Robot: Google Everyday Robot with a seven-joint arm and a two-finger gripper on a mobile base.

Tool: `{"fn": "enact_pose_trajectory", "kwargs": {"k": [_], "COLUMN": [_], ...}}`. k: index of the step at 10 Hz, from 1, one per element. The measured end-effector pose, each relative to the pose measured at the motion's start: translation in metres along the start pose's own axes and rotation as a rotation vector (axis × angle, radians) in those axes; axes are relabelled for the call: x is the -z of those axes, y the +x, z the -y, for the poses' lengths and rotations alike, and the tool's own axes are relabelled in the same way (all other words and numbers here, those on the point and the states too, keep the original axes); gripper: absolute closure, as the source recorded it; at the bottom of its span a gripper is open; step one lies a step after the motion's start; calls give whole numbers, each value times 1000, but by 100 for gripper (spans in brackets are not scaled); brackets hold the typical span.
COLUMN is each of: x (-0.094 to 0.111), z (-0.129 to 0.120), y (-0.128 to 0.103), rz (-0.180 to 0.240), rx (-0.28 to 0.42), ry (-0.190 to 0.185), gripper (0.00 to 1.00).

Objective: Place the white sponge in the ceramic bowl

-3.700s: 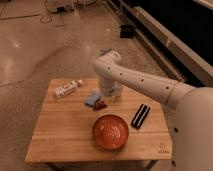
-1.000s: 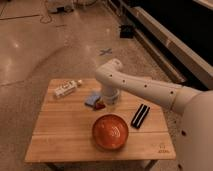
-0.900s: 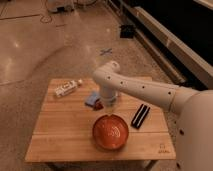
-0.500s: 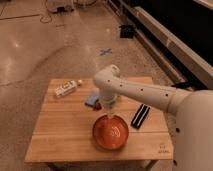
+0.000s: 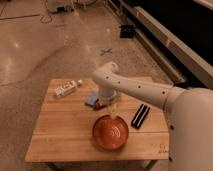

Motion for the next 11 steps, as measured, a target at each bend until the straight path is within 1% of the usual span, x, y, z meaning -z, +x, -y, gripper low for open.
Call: {"fn": "enact_pose_trajectory", "kwargs": {"k": [1,4,6,7,11], "x": [-3,-9,-13,-15,-20], "z": [20,65,82,95,141], "y": [8,27,31,33,37], "rz": [-6,-18,-17,-19,-18], "rx": [15,60,94,130,260], "ry": [35,125,156,169,204], "gripper": [20,20,20,20,20]}}
